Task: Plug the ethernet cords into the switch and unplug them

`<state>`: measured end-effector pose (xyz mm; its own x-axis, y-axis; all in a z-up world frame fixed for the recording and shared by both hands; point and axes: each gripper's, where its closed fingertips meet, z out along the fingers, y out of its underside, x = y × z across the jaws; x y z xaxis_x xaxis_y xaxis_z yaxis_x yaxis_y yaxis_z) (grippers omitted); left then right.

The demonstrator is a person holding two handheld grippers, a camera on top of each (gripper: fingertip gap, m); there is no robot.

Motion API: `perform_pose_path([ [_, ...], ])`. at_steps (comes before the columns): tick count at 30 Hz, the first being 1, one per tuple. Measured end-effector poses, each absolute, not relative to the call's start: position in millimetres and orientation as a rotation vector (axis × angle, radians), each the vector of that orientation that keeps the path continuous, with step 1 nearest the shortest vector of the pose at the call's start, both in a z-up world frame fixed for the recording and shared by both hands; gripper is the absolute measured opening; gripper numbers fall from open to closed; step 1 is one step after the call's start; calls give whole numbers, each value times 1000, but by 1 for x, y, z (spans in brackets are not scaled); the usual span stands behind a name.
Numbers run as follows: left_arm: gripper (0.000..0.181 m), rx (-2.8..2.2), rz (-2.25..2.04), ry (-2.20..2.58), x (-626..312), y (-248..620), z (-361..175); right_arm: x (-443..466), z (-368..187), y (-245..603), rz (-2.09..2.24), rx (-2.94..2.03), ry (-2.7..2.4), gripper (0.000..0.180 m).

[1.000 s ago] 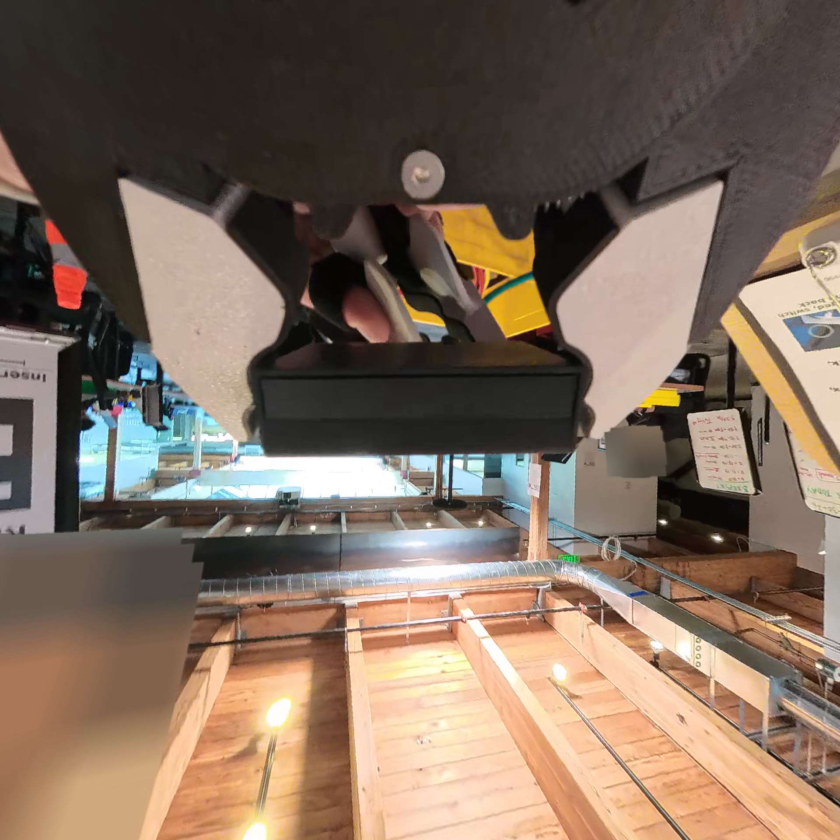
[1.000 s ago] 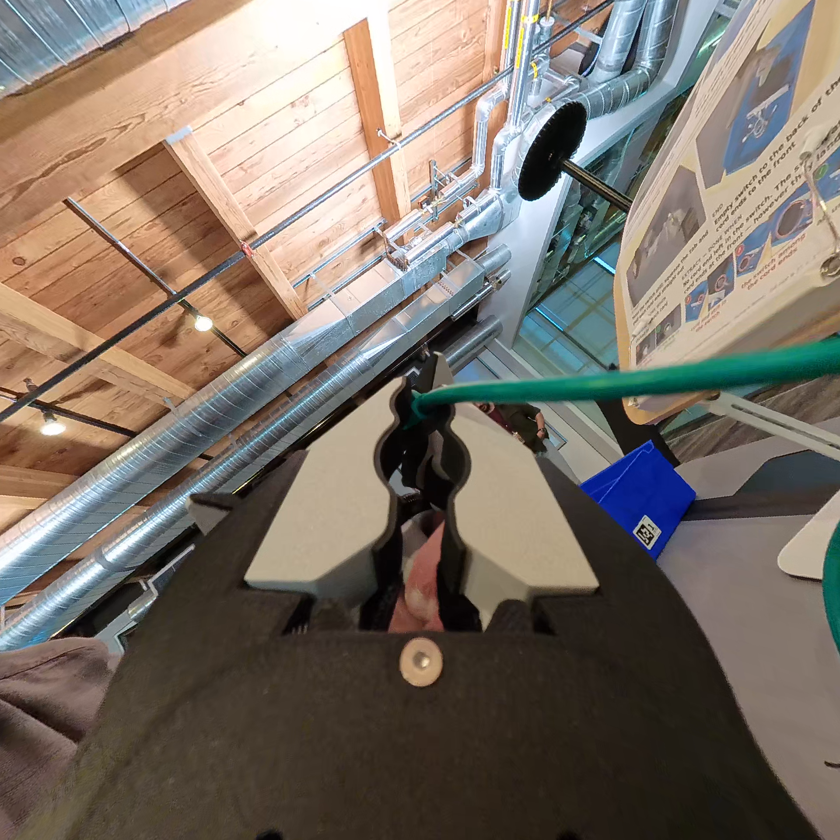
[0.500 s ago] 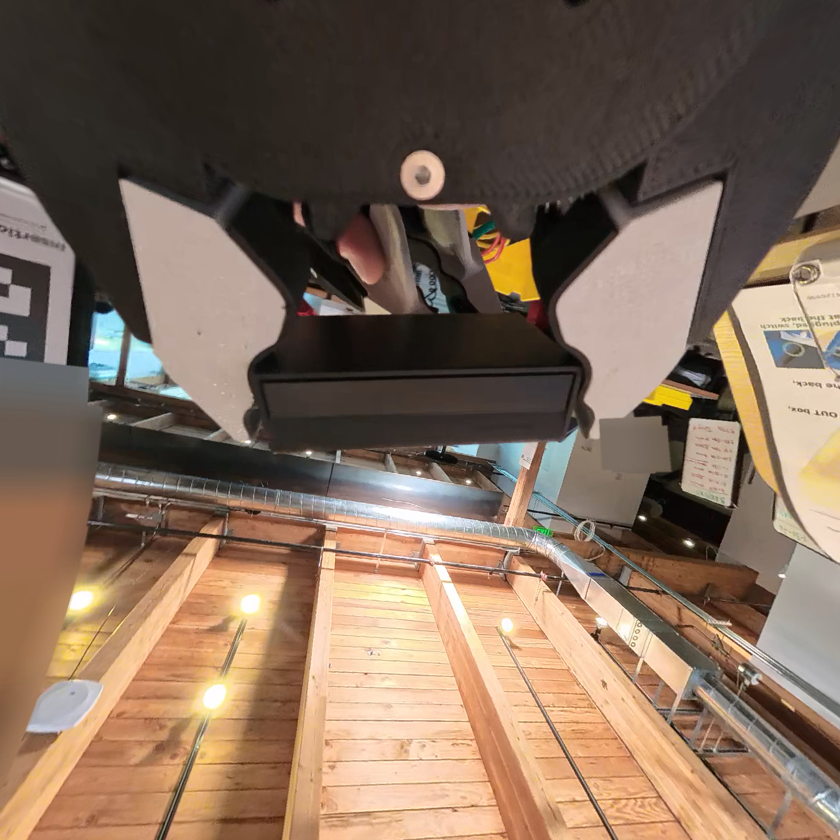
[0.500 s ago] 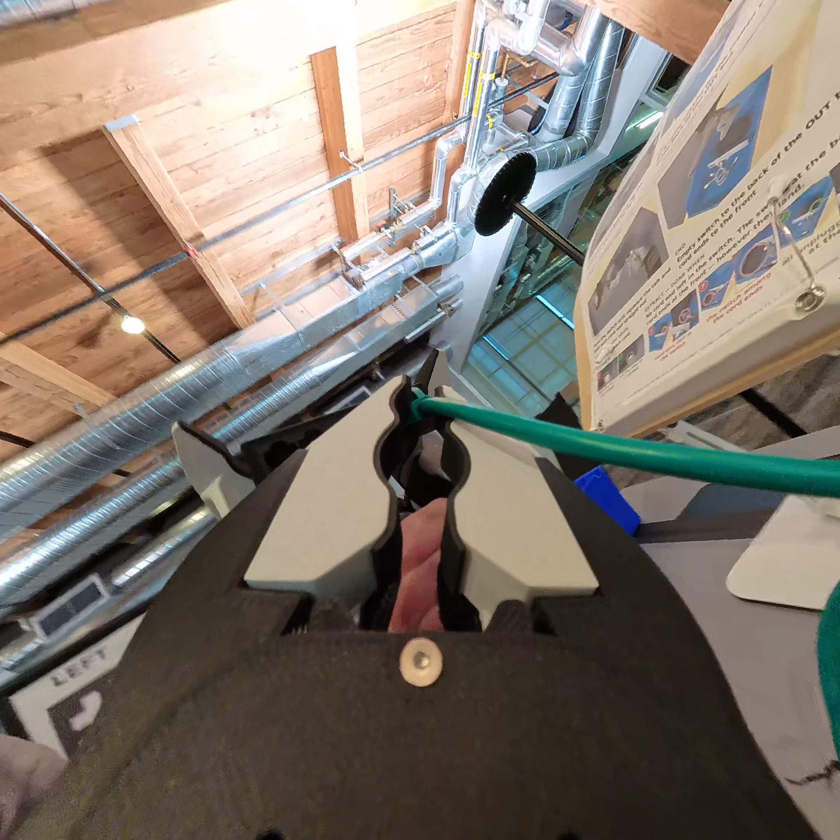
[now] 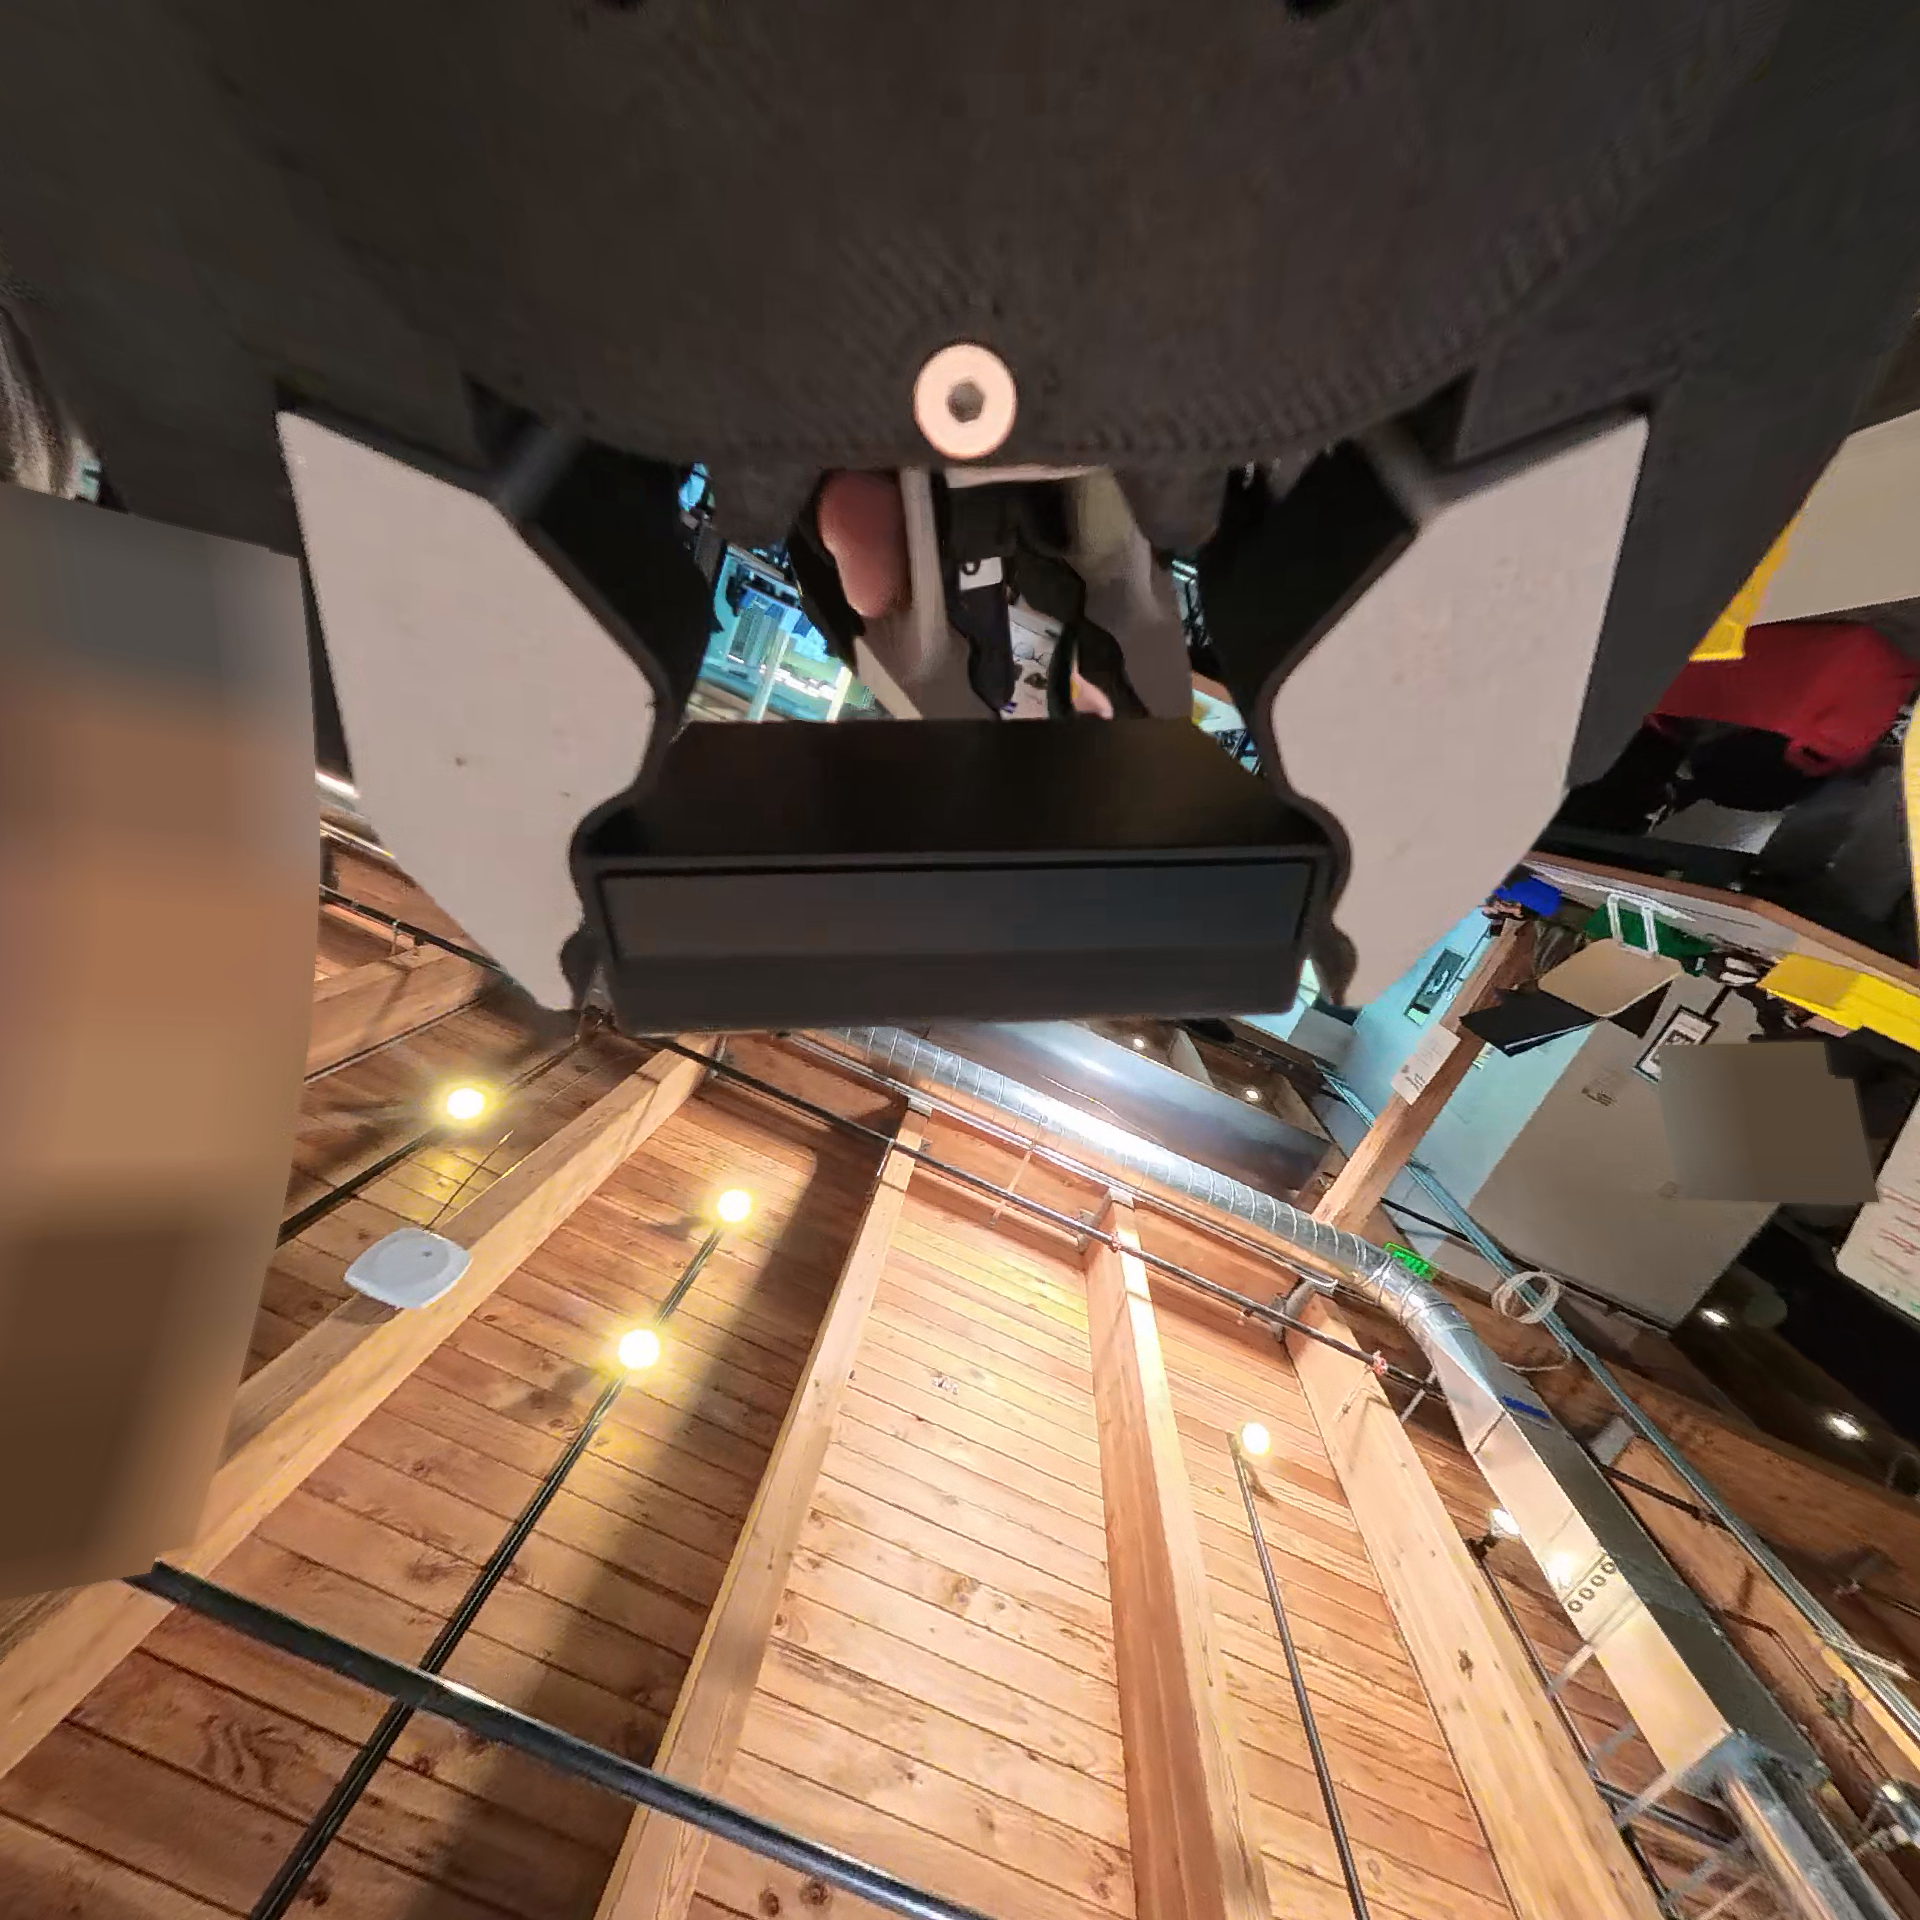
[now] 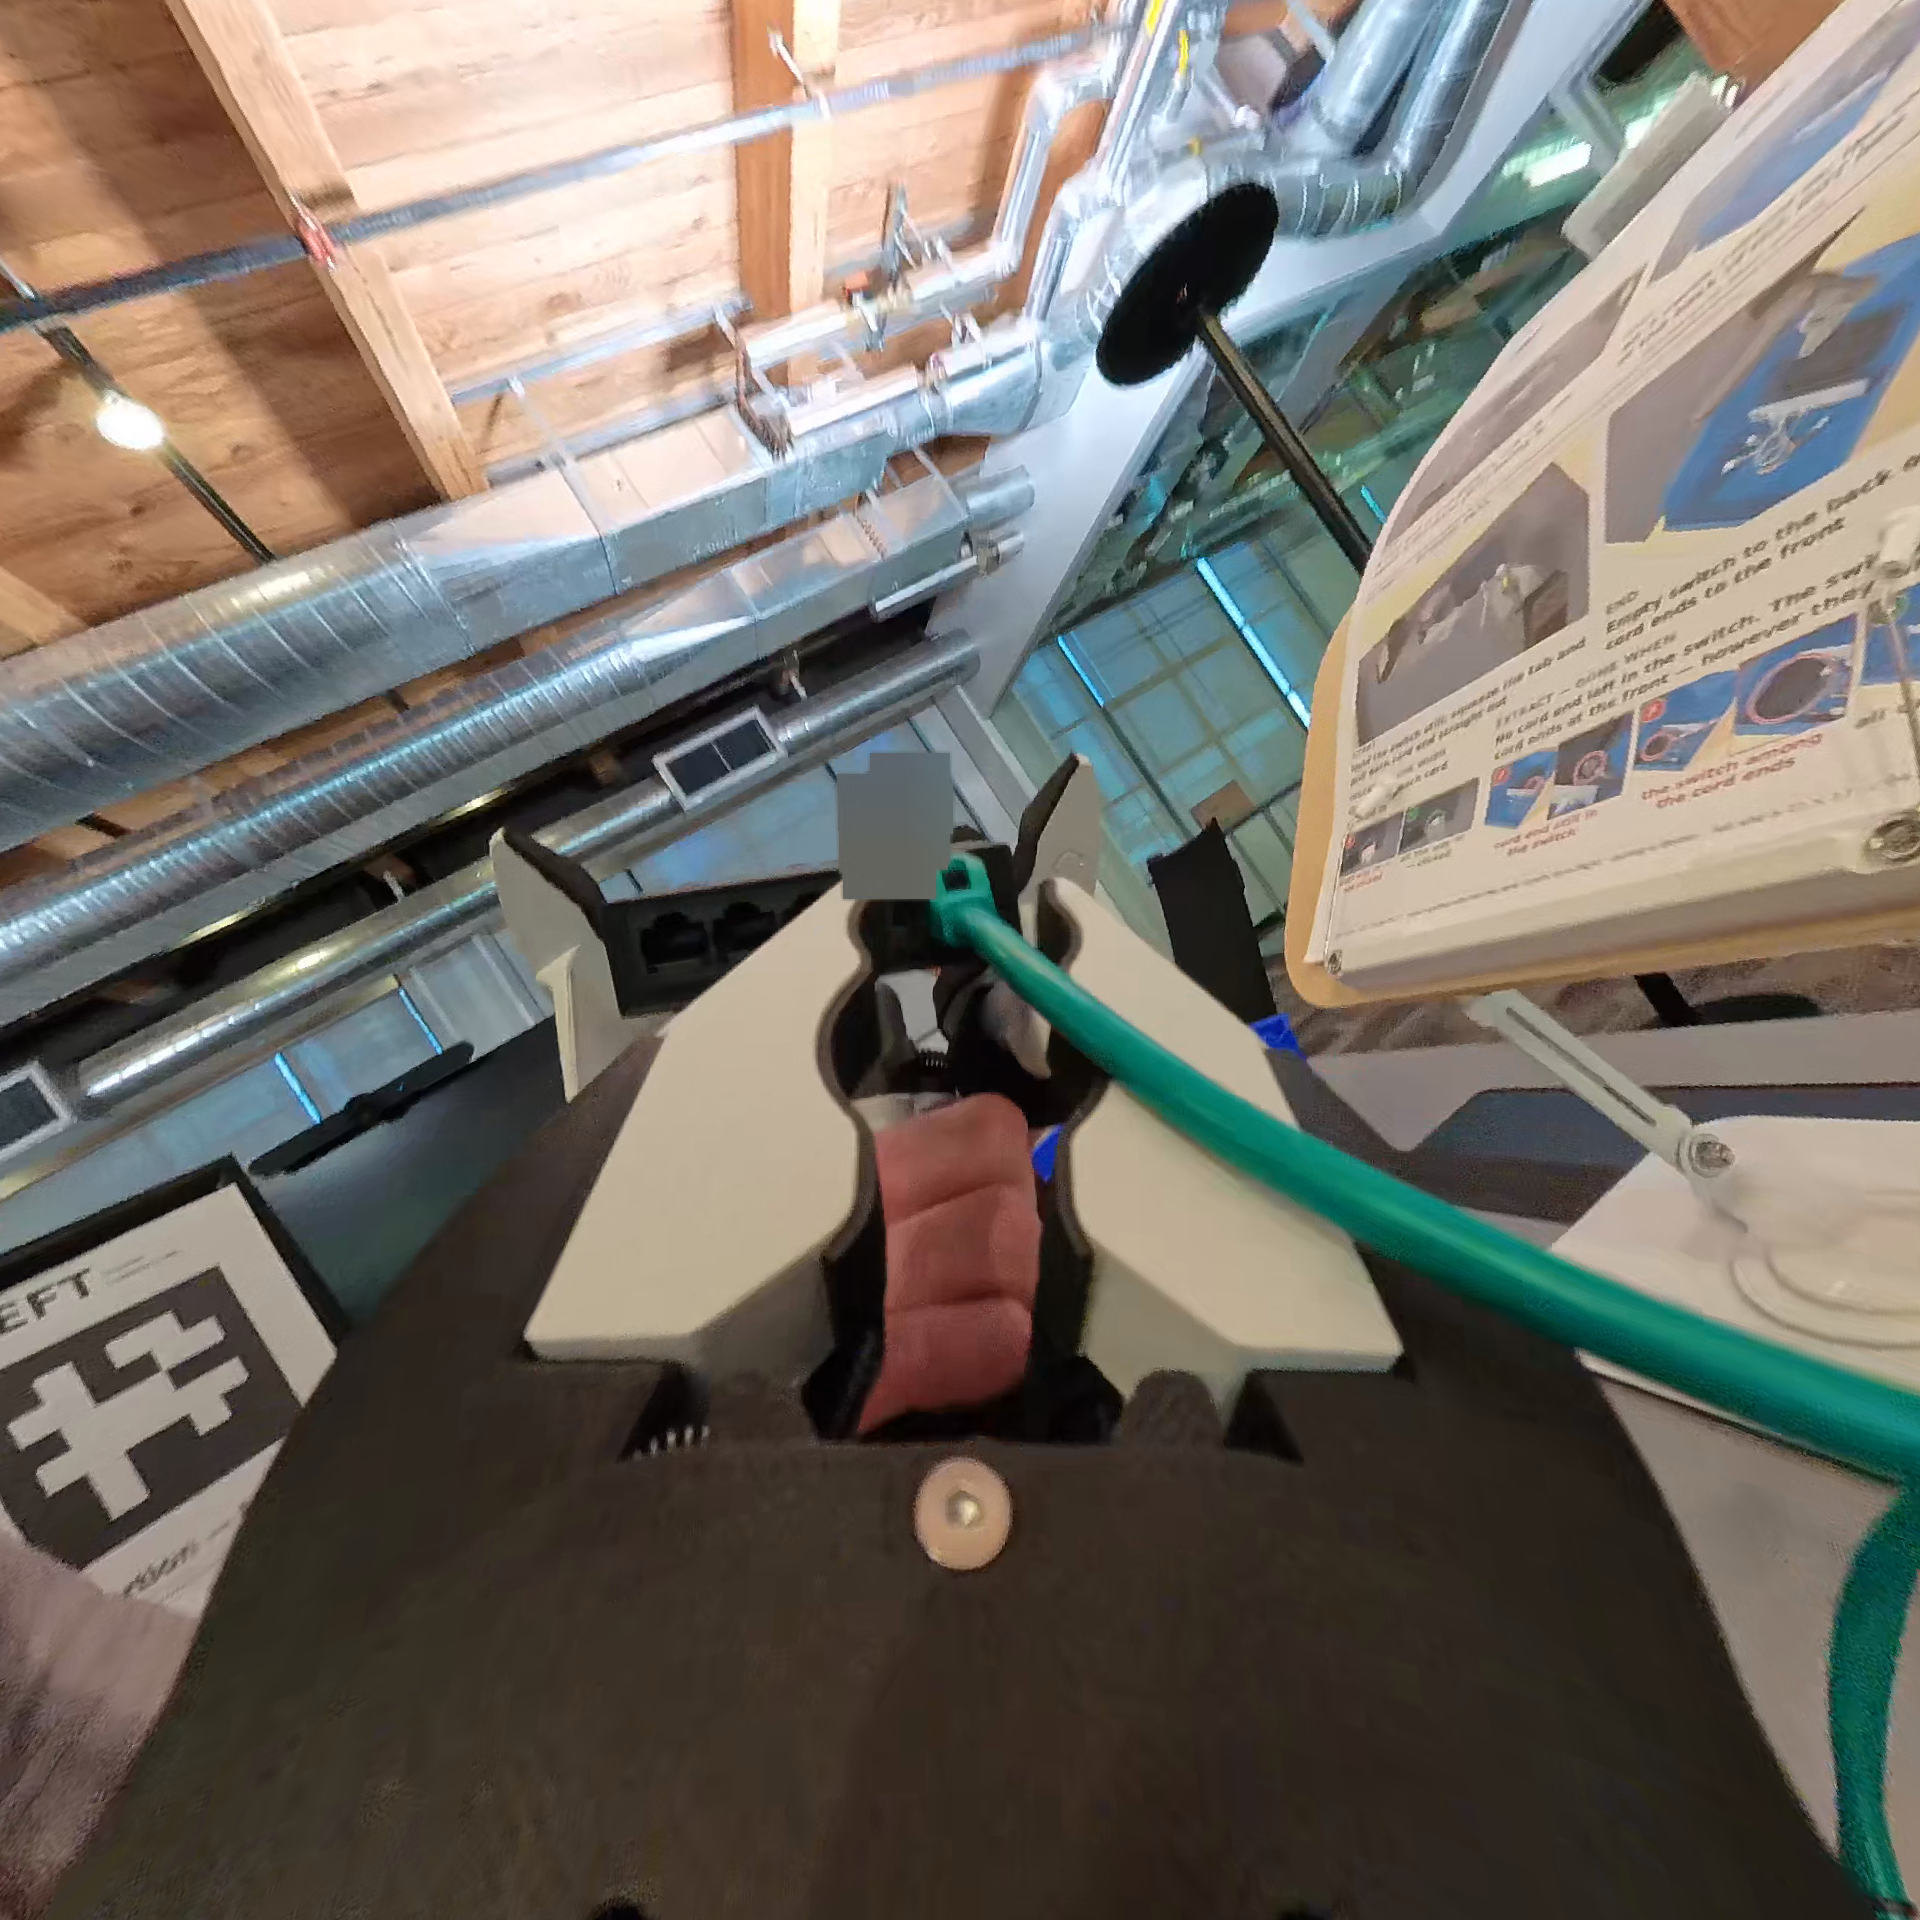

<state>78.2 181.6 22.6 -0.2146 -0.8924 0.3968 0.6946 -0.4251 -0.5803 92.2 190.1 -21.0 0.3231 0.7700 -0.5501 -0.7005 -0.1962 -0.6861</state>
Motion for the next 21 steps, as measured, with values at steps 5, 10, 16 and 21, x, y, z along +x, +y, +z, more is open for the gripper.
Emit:
perform_pose_path([
  [5, 123, -823, -1875, 323, 68, 185, 29, 84, -20, 184, 1339, -1188, -138, 29],
  [10, 123, -801, -1897, 277, 55, 192, 34, 74, -32, 171, 1351, -1265, -213, 42],
  [16, 123, -787, -1910, 236, 39, 206, 40, 57, -46, 128, 1402, -1452, -435, 49],
  [21, 124, -794, -1964, 206, 30, 213, 40, 50, -51, 104, 1112, -1589, -764, 39],
])
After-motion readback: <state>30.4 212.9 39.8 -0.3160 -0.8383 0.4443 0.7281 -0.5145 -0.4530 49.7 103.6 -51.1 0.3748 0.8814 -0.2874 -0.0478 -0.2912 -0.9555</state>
